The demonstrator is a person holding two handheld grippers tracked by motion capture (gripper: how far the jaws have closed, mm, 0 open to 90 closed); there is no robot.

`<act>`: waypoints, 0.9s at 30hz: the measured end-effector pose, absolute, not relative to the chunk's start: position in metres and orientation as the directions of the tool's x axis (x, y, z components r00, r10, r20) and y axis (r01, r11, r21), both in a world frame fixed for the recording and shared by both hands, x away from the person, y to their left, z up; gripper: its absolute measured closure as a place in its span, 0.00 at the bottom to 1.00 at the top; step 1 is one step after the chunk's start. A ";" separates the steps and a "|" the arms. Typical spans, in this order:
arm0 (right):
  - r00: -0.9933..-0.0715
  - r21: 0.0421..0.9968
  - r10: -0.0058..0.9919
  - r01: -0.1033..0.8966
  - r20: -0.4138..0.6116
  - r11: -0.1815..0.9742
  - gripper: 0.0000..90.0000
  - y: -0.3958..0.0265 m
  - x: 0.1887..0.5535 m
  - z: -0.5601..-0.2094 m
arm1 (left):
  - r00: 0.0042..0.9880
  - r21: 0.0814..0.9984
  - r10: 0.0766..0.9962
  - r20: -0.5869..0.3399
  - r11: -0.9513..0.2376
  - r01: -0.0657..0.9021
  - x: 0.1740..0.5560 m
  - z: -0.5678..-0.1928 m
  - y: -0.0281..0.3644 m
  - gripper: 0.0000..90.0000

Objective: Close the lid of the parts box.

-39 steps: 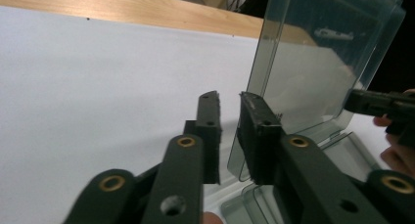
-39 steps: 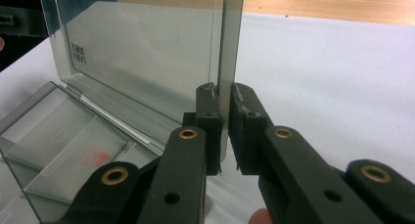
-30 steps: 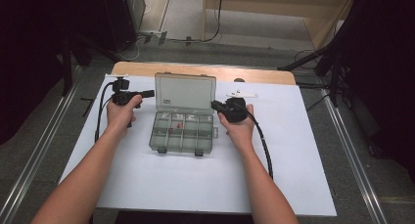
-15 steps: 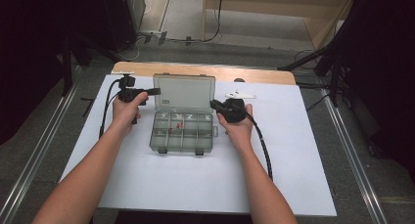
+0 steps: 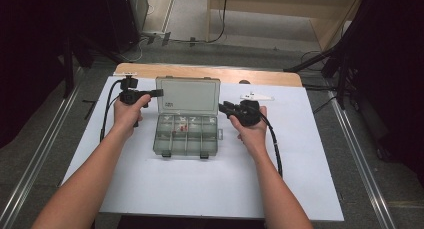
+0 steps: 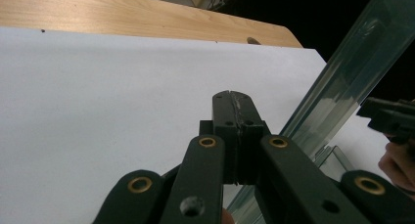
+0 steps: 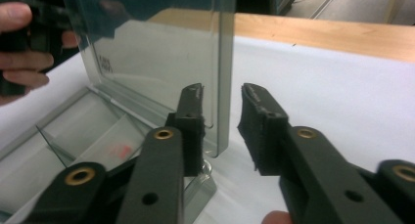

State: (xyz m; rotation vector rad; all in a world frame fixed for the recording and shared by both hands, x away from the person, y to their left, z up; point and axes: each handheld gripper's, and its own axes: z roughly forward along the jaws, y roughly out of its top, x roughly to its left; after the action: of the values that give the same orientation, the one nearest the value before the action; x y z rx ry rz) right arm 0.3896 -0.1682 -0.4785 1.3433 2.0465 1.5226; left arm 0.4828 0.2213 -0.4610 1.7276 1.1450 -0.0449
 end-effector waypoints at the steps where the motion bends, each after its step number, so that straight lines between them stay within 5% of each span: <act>1: -0.535 0.857 0.788 0.515 0.305 0.019 0.84 -0.170 0.389 -0.477 | 0.550 0.714 0.663 -0.509 -0.032 0.700 0.483 -0.461 0.221 1.00; 6: -0.460 0.829 0.829 0.559 0.317 -0.007 1.00 -0.171 0.397 -0.477 | 0.556 0.722 0.664 -0.501 -0.034 0.691 0.481 -0.459 0.220 1.00; 11: -0.438 0.795 0.807 0.603 0.395 -0.062 1.00 -0.166 0.405 -0.479 | 0.577 0.738 0.669 -0.469 -0.061 0.672 0.479 -0.457 0.216 1.00; 27: -0.443 0.805 0.814 0.591 0.375 -0.049 1.00 -0.152 0.411 -0.467 | 0.606 0.763 0.666 -0.435 -0.086 0.641 0.469 -0.450 0.212 1.00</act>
State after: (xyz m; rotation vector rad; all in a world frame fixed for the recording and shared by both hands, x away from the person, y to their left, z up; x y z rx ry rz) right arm 0.4113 -0.1525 -0.4669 1.5175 2.0007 1.4935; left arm 0.4691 0.2120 -0.4504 1.7736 1.0681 0.0290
